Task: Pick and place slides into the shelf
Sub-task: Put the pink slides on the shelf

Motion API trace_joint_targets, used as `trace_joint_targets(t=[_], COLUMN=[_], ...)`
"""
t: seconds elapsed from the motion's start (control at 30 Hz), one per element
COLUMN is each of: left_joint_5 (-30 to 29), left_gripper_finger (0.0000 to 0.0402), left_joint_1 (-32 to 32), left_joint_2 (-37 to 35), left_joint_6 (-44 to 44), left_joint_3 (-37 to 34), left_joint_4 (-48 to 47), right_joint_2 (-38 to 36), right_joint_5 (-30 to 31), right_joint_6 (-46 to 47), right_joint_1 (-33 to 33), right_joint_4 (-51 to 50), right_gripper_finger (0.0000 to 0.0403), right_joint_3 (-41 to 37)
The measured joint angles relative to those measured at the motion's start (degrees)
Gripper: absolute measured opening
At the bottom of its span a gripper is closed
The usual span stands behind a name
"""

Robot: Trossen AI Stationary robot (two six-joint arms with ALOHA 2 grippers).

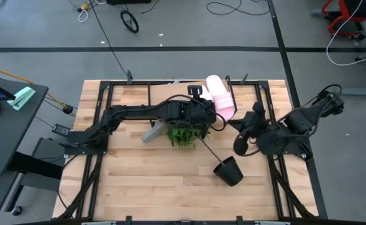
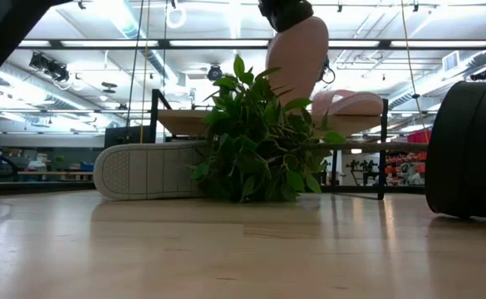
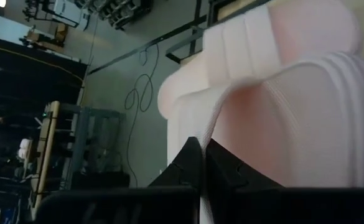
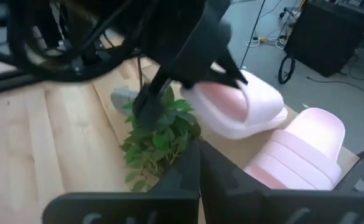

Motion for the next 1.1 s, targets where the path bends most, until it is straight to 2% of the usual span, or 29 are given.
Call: trace_joint_targets(t=[0.3, 0.63, 0.9, 1.1], left_joint_5=[0.1, 0.0, -3.1, -3.2], left_gripper_finger=[0.0009, 0.0009, 0.0009, 0.0009], left_joint_1=[-0.1, 0.1, -0.4, 0.2], left_joint_2=[1.9, 2.2, 2.2, 2.2], left_joint_6=[2.0, 0.8, 1.7, 1.9], left_joint_3=[-0.1, 0.0, 0.0, 0.0], left_joint_4=[1.8, 2.1, 1.8, 1.3], right_joint_2=[-2.4, -3.4, -4.3, -4.1], right_joint_5=[-2.3, -1.9, -2.1, -2.0], right_joint_6=[2.2, 11.5, 12.2, 12.2], right_joint_1=[0.0, 0.1, 1.0, 0.9], right_joint_4=[-0.6, -12.7, -13.0, -13.0], right_gripper_finger=[0.0, 0.0, 0.0, 0.0], right_joint_3=[0.0, 0.0, 0.0, 0.0])
